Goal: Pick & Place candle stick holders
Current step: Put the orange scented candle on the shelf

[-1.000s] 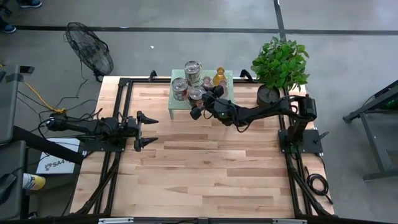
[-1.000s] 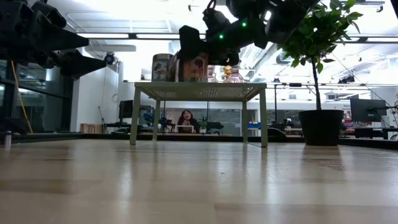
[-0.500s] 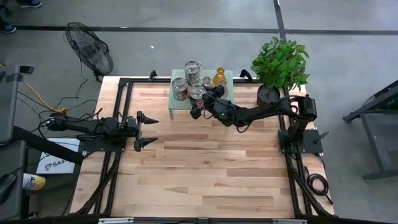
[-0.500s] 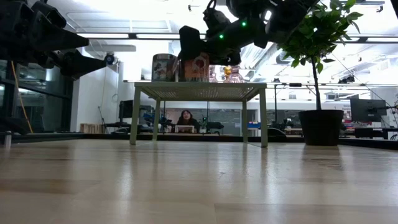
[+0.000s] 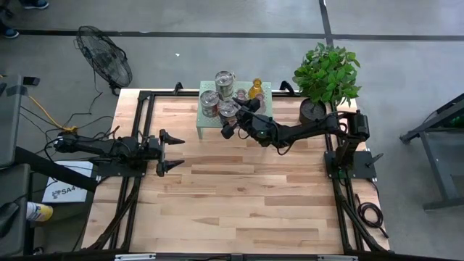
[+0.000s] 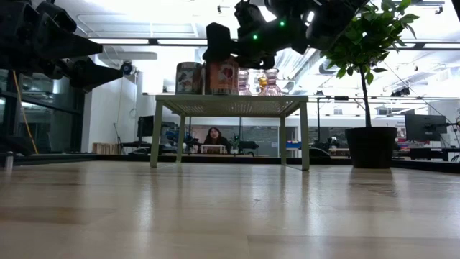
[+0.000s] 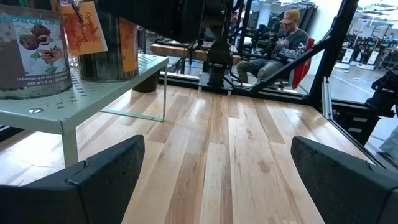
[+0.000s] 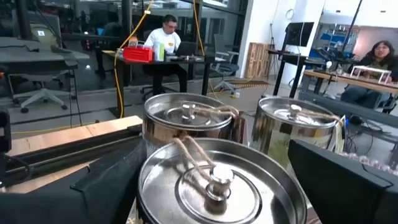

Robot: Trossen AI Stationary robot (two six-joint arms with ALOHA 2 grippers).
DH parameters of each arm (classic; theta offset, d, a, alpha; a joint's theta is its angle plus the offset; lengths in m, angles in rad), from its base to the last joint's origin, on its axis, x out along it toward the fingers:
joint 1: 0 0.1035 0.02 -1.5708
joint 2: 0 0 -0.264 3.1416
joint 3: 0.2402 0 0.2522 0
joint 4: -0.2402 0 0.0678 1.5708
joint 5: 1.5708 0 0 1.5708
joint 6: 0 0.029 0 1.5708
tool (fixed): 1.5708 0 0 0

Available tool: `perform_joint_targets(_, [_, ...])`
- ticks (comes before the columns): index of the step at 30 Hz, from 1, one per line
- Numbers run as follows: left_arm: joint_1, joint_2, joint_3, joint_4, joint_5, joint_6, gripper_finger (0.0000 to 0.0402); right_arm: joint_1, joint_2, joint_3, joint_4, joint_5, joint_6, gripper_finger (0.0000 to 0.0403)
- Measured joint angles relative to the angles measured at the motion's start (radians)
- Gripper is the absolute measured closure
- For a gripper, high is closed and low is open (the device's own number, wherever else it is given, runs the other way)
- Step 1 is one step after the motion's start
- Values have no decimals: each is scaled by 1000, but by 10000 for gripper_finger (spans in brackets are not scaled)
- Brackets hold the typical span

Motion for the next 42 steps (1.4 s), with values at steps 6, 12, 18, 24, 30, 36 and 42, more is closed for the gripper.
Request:
perform_joint_targets(6, [0,0,0,0,0,0,2,0,0,0,45,-13,-54,18])
perform_joint_targets(12, [0,0,0,0,0,0,2,3,-2,19,74,8,-147,18])
perform_joint_targets(18, [0,0,0,0,0,0,2,30,-8,58,20,40,-206,18])
perform_joint_targets(24, [0,0,0,0,0,0,2,80,-87,67,-170,112,-212,18])
perform_joint_targets(30, [0,0,0,0,0,0,2,127,-187,67,-458,131,-162,18])
perform_joint_targets(36, [0,0,0,0,0,0,2,141,-269,67,-733,-79,15,18])
perform_joint_targets(42, [0,0,0,0,0,0,2,138,-293,65,-840,-361,95,18])
